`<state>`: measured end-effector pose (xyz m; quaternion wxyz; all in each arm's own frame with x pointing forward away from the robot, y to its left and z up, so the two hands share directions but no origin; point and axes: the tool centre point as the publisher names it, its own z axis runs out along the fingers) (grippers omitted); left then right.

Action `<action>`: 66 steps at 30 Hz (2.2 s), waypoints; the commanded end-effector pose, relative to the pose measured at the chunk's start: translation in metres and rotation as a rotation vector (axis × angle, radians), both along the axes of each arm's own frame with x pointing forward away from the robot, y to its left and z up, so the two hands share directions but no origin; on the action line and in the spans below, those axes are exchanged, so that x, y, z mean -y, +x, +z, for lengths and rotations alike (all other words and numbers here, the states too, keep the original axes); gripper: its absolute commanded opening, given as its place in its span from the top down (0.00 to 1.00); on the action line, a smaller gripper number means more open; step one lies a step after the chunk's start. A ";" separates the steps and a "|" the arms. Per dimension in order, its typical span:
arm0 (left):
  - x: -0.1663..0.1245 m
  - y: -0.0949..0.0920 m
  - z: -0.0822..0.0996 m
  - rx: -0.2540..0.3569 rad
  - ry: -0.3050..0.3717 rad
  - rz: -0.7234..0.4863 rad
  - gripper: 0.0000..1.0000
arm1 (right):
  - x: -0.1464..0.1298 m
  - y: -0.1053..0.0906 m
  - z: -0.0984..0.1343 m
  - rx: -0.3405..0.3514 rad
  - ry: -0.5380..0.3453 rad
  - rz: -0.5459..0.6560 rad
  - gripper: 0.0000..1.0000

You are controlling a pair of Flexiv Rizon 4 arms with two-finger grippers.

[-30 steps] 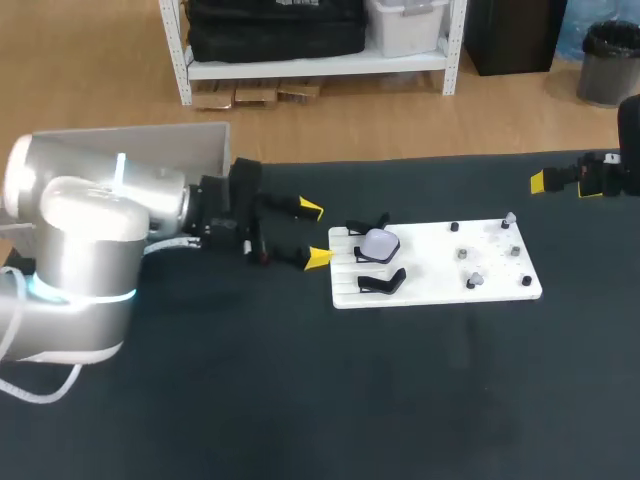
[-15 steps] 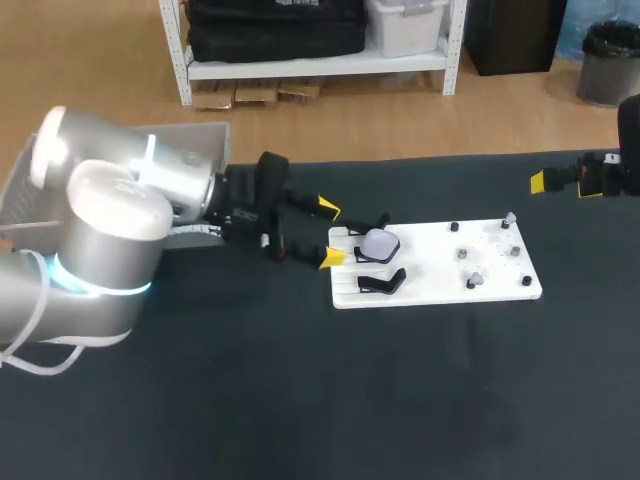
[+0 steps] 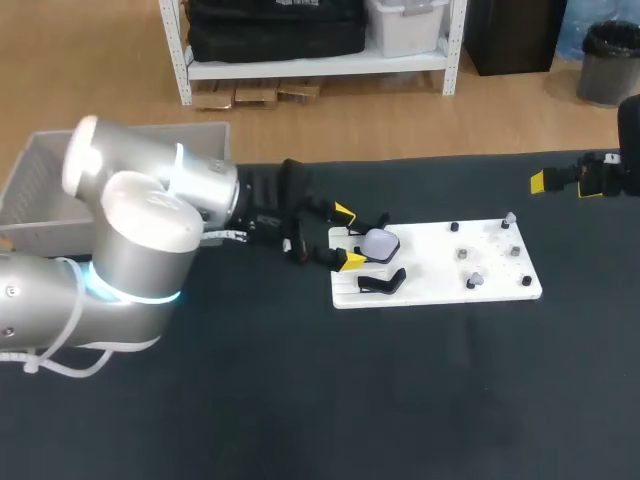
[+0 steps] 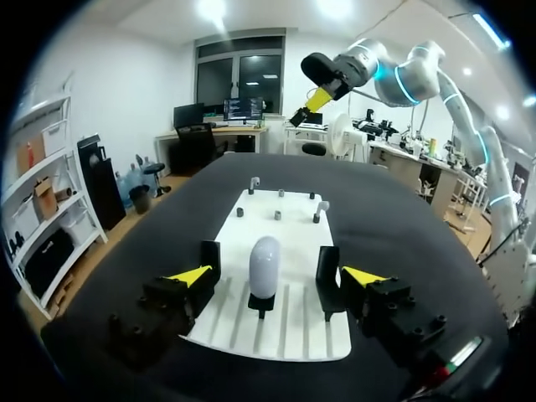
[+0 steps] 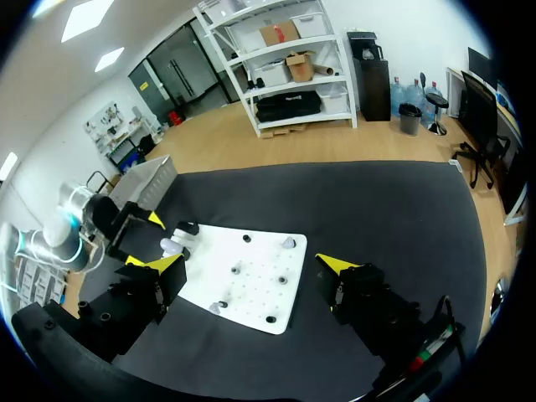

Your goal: Pick up each earbud case from the left stands, insert the matching earbuds, close the lid, and place the case in the box.

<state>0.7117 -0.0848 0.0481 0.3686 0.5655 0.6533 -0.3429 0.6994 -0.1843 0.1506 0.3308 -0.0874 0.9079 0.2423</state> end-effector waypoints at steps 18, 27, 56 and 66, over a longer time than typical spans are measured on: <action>0.022 0.015 -0.025 -0.022 -0.046 -0.010 0.04 | 0.001 0.001 -0.001 0.000 0.002 0.004 0.00; 0.025 0.016 -0.030 -0.028 -0.055 -0.011 0.17 | 0.001 0.001 -0.001 0.000 0.002 0.004 0.00; 0.034 0.018 -0.038 -0.034 -0.038 -0.048 0.65 | 0.001 0.001 -0.001 0.000 0.002 0.004 0.00; 0.035 0.019 -0.037 -0.037 -0.047 -0.056 1.00 | 0.001 0.001 -0.001 0.000 0.002 0.004 0.00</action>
